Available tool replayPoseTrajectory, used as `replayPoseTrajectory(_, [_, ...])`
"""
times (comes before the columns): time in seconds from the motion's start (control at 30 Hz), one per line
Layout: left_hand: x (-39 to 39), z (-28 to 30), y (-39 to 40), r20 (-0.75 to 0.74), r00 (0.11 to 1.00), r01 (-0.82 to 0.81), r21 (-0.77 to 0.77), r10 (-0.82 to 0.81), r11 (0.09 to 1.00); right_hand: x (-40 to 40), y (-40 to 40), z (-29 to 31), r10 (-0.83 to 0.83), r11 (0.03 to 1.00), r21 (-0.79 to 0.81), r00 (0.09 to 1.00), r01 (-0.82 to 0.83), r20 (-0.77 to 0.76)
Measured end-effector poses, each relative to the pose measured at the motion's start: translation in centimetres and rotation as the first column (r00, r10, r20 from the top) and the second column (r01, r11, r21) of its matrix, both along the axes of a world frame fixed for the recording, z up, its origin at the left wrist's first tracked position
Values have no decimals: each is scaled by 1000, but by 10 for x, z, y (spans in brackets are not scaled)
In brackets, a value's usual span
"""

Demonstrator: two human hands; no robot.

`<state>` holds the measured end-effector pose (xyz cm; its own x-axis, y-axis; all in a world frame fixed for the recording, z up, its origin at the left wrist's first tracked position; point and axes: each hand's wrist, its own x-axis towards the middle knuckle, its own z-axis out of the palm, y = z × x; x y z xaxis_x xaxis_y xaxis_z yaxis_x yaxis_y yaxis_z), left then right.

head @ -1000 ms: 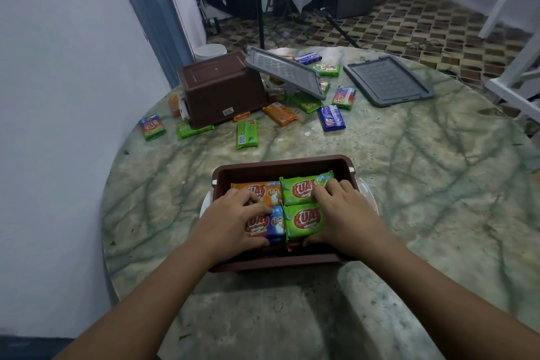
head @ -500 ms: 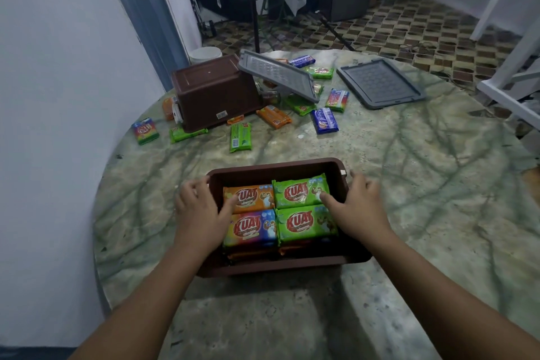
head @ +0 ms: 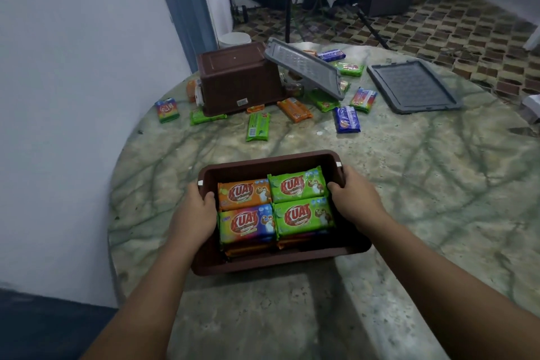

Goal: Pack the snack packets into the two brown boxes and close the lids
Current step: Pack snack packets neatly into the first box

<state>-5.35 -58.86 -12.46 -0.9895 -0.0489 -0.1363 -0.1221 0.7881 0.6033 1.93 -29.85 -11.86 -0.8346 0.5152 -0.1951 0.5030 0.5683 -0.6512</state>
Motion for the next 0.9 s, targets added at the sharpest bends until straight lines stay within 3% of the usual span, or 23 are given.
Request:
replayPoseTrajectory(0.23, [19,-3,-23,12,961,-277,77,277,958,-49,-17,5,205,979,-1,979,-205,-7])
replayPoseTrajectory(0.53, [22,-2,-22,-63,963,-259,51,262,964,-53,-15,1,182,979,-86,983,-183,-18])
replayPoseTrajectory(0.9, [24,1,-18,-52,965,-259,-54,257,964,-57,-13,-4,142,970,-194,989,-148,-45])
